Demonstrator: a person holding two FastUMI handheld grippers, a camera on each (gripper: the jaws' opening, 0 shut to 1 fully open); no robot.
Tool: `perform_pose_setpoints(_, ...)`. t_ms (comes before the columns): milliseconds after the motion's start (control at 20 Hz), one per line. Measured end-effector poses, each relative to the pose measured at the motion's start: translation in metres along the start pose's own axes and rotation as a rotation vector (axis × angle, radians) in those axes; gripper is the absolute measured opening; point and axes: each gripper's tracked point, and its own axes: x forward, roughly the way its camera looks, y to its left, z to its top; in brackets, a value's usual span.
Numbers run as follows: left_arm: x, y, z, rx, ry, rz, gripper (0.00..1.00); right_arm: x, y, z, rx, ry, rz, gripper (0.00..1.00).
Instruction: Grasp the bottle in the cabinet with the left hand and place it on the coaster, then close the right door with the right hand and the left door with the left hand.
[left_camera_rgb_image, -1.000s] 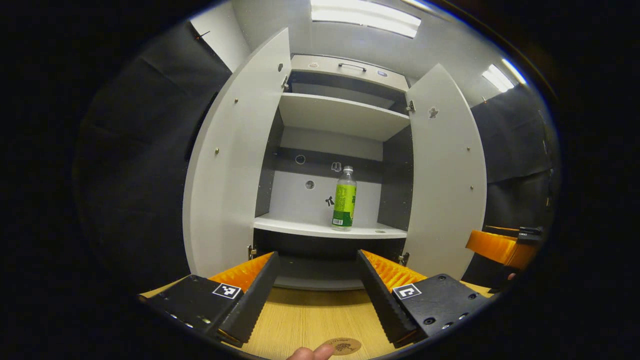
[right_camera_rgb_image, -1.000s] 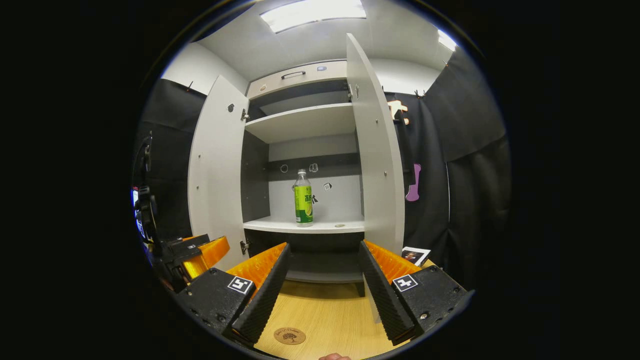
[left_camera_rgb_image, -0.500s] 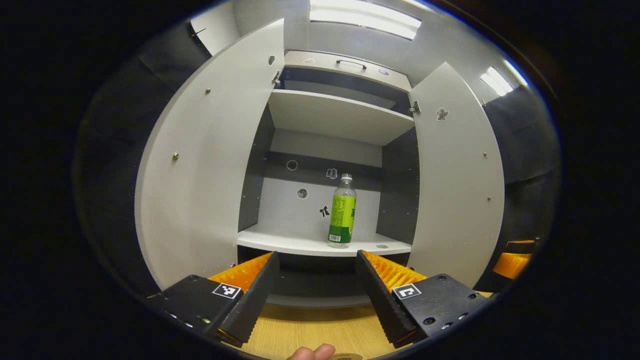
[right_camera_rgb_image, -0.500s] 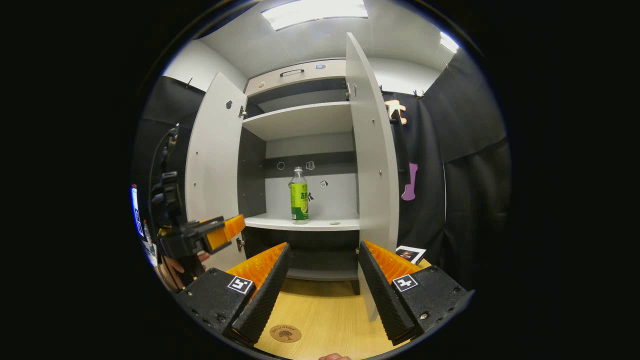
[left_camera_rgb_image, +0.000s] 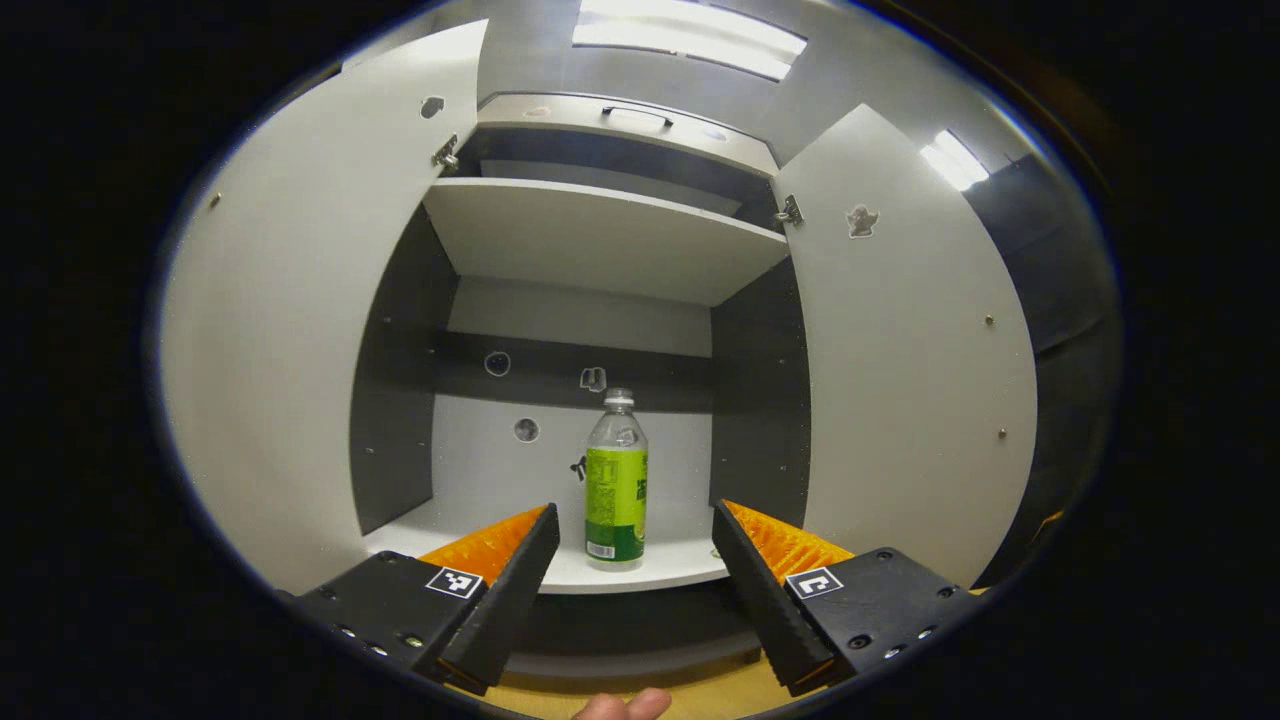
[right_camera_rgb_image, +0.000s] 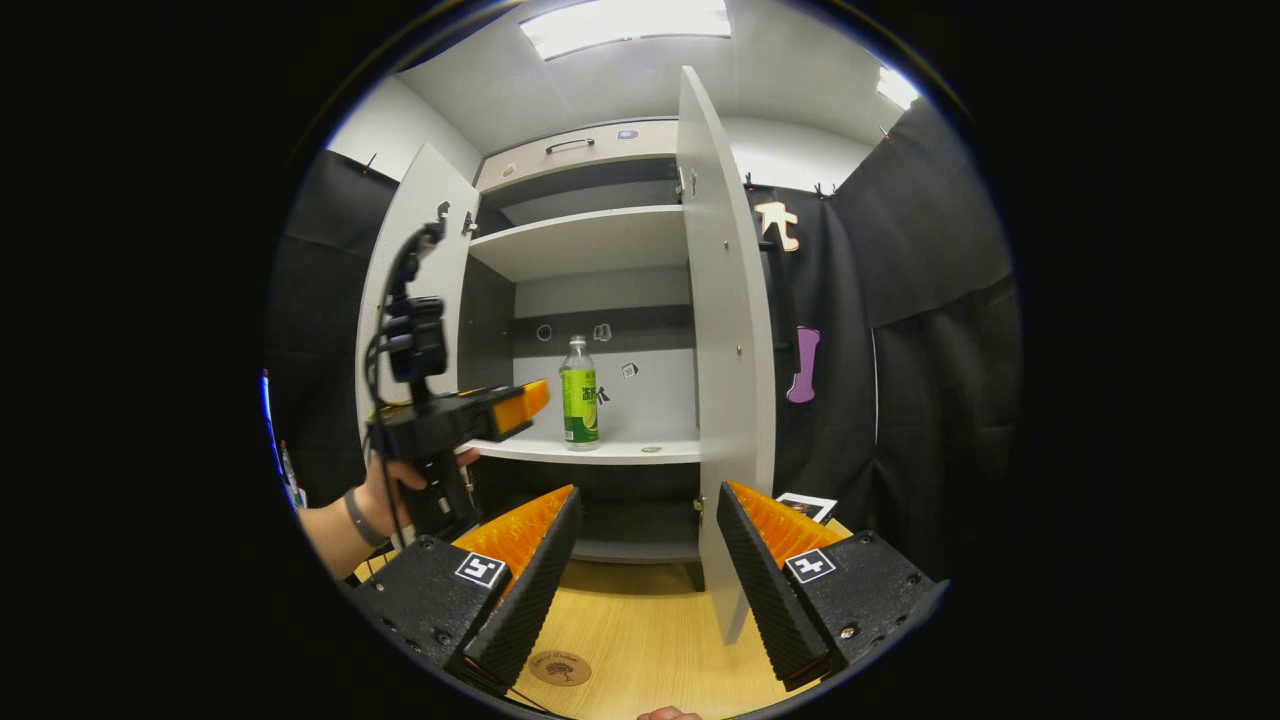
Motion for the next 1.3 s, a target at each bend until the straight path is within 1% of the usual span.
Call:
perform_pose_setpoints(150, 0.041, 0.014, -0.013, 0.017, 0.025, 0.038, 0.98, -0.002, -0.006, -0.002, 0.002, 0.008, -0.018, 0.84)
perform_pose_setpoints(200, 0.053, 0.019, -0.017, 0.021, 0.030, 0.052, 0.95, -0.003, -0.009, -0.002, 0.001, 0.009, -0.027, 0.84)
perform_pose_setpoints(250, 0.065, 0.024, -0.022, 0.018, 0.041, 0.064, 0.95, -0.004, -0.013, -0.001, 0.001, 0.010, -0.036, 0.84)
perform_pose_setpoints(300, 0.076, 0.028, -0.026, 0.009, 0.059, 0.070, 0.99, -0.005, -0.015, -0.002, 0.002, 0.010, -0.045, 0.84)
perform_pose_setpoints(350, 0.086, 0.032, -0.028, 0.000, 0.069, 0.071, 0.95, -0.006, -0.018, -0.002, 0.004, 0.010, -0.053, 0.84)
perform_pose_setpoints(400, 0.094, 0.036, -0.028, -0.008, 0.075, 0.073, 0.95, -0.006, -0.022, -0.003, 0.005, 0.012, -0.064, 0.84)
perform_pose_setpoints(500, 0.102, 0.047, -0.021, -0.015, 0.084, 0.079, 0.94, -0.005, -0.028, -0.005, 0.007, 0.018, -0.082, 0.84)
perform_pose_setpoints(650, 0.120, 0.049, -0.015, -0.022, 0.089, 0.072, 0.94, -0.003, -0.037, -0.005, 0.013, 0.018, -0.104, 0.84)
perform_pose_setpoints(850, 0.146, 0.051, -0.013, 0.005, 0.104, 0.082, 0.94, -0.001, -0.045, -0.002, 0.020, 0.006, -0.122, 0.84)
perform_pose_setpoints(1000, 0.153, 0.052, -0.011, 0.027, 0.100, 0.093, 0.94, 0.001, -0.049, -0.002, 0.024, 0.004, -0.132, 0.84)
perform_pose_setpoints(1050, 0.153, 0.051, -0.011, 0.031, 0.098, 0.096, 0.90, 0.001, -0.050, -0.002, 0.027, 0.004, -0.134, 0.84)
perform_pose_setpoints(1150, 0.153, 0.053, -0.010, 0.035, 0.096, 0.099, 0.77, 0.002, -0.050, -0.002, 0.032, 0.004, -0.131, 0.84)
perform_pose_setpoints(1300, 0.146, 0.056, -0.003, 0.025, 0.087, 0.094, 0.76, 0.003, -0.050, -0.002, 0.029, 0.002, -0.130, 0.84)
